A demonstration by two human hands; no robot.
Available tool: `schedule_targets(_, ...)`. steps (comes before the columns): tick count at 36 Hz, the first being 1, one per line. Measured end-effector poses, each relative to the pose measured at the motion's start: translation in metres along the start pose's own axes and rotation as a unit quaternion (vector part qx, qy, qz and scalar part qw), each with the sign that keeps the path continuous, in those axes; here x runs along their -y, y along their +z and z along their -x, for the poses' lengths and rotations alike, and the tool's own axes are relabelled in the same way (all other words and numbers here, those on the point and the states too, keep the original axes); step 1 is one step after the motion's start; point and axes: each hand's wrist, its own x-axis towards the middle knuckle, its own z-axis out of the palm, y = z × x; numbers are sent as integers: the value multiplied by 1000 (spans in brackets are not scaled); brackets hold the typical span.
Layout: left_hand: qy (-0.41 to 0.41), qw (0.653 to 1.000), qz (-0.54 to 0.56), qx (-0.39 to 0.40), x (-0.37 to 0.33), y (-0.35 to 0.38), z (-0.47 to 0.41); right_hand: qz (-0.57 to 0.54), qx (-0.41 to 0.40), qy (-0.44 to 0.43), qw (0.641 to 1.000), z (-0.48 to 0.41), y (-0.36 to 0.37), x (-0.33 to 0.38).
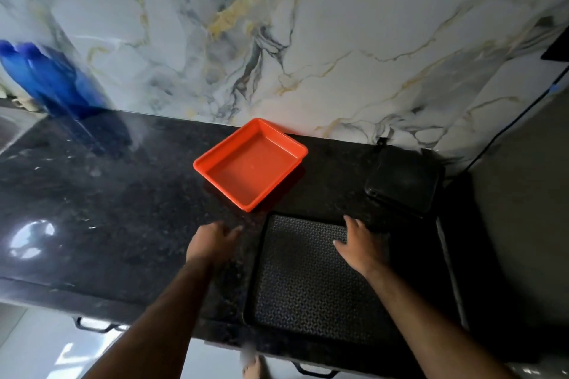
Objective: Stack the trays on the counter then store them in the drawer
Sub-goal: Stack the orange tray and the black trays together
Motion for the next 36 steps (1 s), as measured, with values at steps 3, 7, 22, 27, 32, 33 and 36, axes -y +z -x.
schedule_targets(3, -14, 995, 94, -32, -10, -7, -35, -196, 70, 18, 978, -33, 3, 55)
schedule_targets(7, -105, 967, 232, -11, -20, -7, -78, -393, 122, 73, 908, -64, 13, 116)
schedule_targets(22, -137, 900, 412, 22, -29, -14, -103, -736, 68, 235, 632, -85, 9, 152)
schedule_targets(27, -39, 943, 329, 22, -46, -31, -81, -726, -31, 253, 639, -66, -29, 83)
schedule_targets(32, 11, 944, 315, 93, -59, -40, -58, -570, -45, 259, 779, -19, -65, 8)
schedule_targets(33, 19, 947, 301, 108, -60, -39, -50, -514, -12, 245, 822, -6, -68, -6)
schedule_targets(36, 44, 954, 251, 156, -55, -28, -22, -359, 130, 197, 903, 34, -71, -44)
